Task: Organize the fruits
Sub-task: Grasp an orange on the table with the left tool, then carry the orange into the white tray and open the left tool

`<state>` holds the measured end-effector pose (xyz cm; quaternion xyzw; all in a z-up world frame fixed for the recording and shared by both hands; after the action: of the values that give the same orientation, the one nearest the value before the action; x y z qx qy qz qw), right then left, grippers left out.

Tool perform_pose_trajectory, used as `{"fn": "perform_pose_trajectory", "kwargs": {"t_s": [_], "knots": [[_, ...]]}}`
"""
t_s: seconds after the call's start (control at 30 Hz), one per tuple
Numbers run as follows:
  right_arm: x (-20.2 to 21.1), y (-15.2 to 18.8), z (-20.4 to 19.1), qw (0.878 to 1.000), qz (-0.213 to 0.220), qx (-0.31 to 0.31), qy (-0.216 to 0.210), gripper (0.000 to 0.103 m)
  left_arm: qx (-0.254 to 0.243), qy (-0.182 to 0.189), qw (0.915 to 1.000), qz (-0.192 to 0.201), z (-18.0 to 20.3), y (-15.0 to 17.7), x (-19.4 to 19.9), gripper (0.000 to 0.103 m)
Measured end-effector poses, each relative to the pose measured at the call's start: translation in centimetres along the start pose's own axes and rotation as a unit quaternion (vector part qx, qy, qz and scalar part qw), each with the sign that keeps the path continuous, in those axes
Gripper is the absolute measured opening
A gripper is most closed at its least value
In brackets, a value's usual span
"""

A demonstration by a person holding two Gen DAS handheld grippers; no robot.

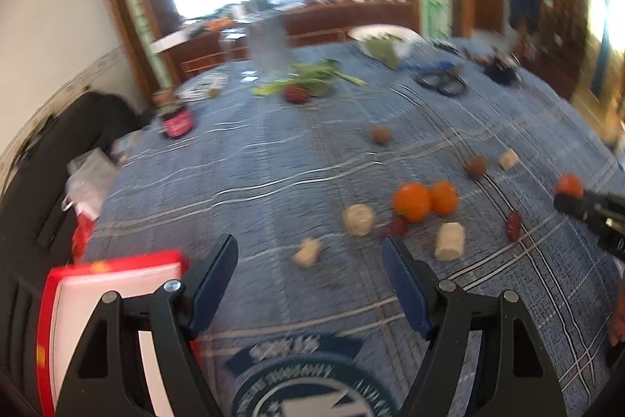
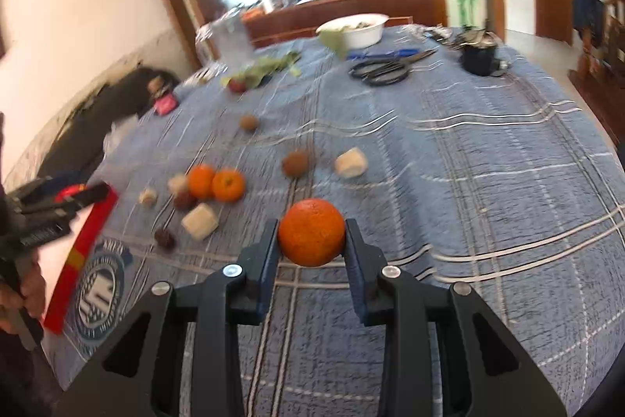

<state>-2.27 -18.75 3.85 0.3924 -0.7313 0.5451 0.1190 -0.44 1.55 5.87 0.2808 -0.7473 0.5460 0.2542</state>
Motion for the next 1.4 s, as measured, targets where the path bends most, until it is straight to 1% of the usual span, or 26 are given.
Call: {"fn": "perform_pose_trajectory", "kwargs": {"t_s": [0.1,0.17,0.23,0.27,0.33,0.37,0.43,0.47,0.6,0.67,0.73,0.77,0.8,0.83,0.93,1.07,1.2,1.27,1.33,1.4], "knots": [[0.3,-0.2,0.7,1.000,0.011,-0.023,0.003,0.034,-0.035,0.030,0.9987,-0.020,1.9,-1.0,-1.7,0.076],[0.4,-0.4,1.1,0.999,0.014,-0.034,0.004,0.034,-0.061,0.048,0.9966,-0.028,3.1,-1.6,-2.6,0.076],[0.5,-0.5,1.6,0.999,0.017,-0.043,0.001,0.034,-0.077,0.062,0.9945,-0.036,3.9,-2.0,-3.3,0.076],[0.6,-0.6,1.7,0.999,0.017,-0.046,-0.002,0.034,-0.084,0.065,0.9936,-0.040,4.1,-2.2,-3.7,0.076],[0.7,-0.6,1.9,0.999,0.019,-0.050,-0.005,0.034,-0.097,0.067,0.9917,-0.051,4.7,-2.5,-4.7,0.069],[0.7,-0.6,1.9,0.999,0.021,-0.050,-0.005,0.034,-0.103,0.069,0.9906,-0.056,4.9,-2.6,-5.2,0.064],[0.7,-0.6,1.9,0.998,0.020,-0.051,-0.010,0.034,-0.106,0.087,0.9885,-0.064,5.1,-2.9,-5.8,0.063],[0.7,-0.6,1.9,0.998,0.020,-0.051,-0.010,0.034,-0.108,0.090,0.9878,-0.067,5.3,-3.0,-6.0,0.062],[0.7,-0.6,2.0,0.998,0.021,-0.053,-0.011,0.034,-0.143,0.100,0.9817,-0.075,6.7,-3.2,-6.8,0.062],[0.7,-0.6,2.0,0.998,0.021,-0.053,-0.012,0.034,-0.150,0.101,0.9798,-0.086,7.2,-3.2,-7.4,0.062],[0.7,-0.6,2.1,0.998,0.022,-0.054,-0.014,0.034,-0.144,0.108,0.9797,-0.088,7.2,-3.4,-7.9,0.059],[0.7,-0.6,2.1,0.998,0.022,-0.054,-0.013,0.034,-0.137,0.116,0.9788,-0.097,7.1,-3.5,-8.2,0.055],[0.7,-0.7,2.1,0.998,0.023,-0.054,-0.013,0.034,-0.130,0.125,0.9781,-0.104,7.0,-3.4,-8.6,0.046],[0.7,-0.6,2.1,0.998,0.022,-0.054,-0.014,0.034,-0.126,0.129,0.9780,-0.105,6.9,-3.5,-8.8,0.046],[0.6,-0.6,2.1,0.998,0.021,-0.054,-0.012,0.034,-0.114,0.143,0.9776,-0.104,6.8,-3.8,-9.2,0.034],[0.3,-0.6,2.1,0.998,0.016,-0.052,-0.010,0.034,-0.117,0.141,0.9787,-0.092,7.1,-3.6,-9.0,0.034],[0.1,-0.6,2.2,0.999,0.016,-0.049,-0.006,0.034,-0.095,0.136,0.9829,-0.081,6.2,-3.3,-7.8,0.034],[0.2,-0.7,2.3,0.999,0.021,-0.047,-0.002,0.034,-0.078,0.133,0.9860,-0.064,5.0,-3.1,-6.2,0.034],[0.2,-0.6,2.3,0.999,0.021,-0.046,0.001,0.034,-0.050,0.131,0.9893,-0.041,3.2,-2.8,-3.9,0.034],[0.0,-0.6,2.4,0.999,0.020,-0.044,0.007,0.034,-0.024,0.118,0.9925,-0.017,0.9,-2.0,-1.3,0.034]]}}
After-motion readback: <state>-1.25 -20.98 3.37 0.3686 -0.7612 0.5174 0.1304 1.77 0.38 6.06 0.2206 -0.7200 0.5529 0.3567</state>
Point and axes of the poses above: each gripper's, at about its wrist camera, not at the fingertips, and x roughly against the way its jaws point, z to its right, y to its underside, the point moved 1 cm from there along -x, roughly the way its jaws point, and after that the axes turned 9 degrees about -y, right-handed, at the moved point
